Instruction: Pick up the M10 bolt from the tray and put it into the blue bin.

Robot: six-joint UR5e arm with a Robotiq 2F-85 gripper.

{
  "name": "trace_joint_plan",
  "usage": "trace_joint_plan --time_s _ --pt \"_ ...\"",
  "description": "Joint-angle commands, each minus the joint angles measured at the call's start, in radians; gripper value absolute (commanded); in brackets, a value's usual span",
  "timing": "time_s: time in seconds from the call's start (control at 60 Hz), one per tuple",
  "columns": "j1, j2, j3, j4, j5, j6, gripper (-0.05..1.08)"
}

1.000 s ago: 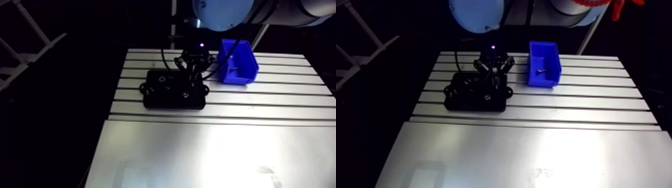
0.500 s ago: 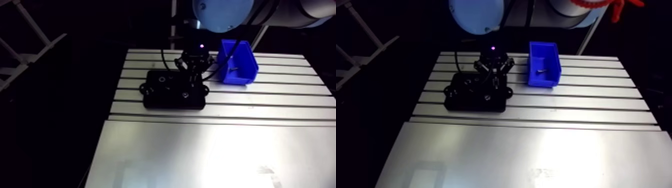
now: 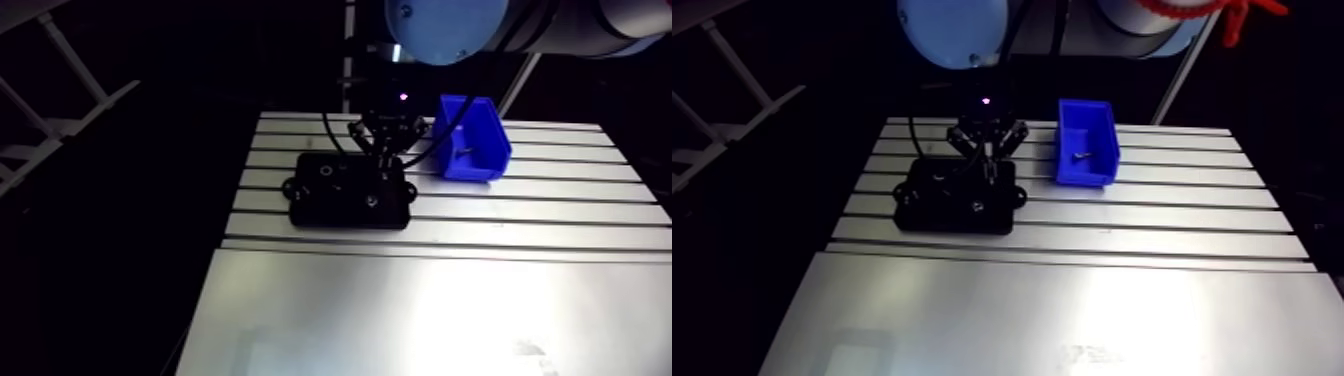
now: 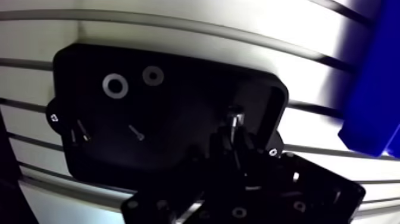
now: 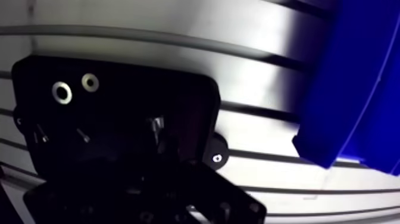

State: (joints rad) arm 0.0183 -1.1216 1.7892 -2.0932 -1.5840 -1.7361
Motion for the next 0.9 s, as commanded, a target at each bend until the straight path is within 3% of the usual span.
trace_joint_plan --time_s 0.017,0.2,0.483,0.7,0.733,0.9 --pt "0.005 -0.055 0.006 0.055 0.000 -0.004 1.02" --pt "0.009 -0.116 0.021 0.104 -0.001 -0.041 1.05" --pt "0.019 -0.230 0.019 0.183 -0.003 -0.340 1.06" --pt "-0.001 -0.287 0.004 0.228 -0.004 -0.702 1.06" --pt "-0.021 -0.304 -0.005 0.242 -0.006 -0.822 1.06" --pt "-0.085 -0.315 -0.059 0.280 -0.011 -1.125 1.06"
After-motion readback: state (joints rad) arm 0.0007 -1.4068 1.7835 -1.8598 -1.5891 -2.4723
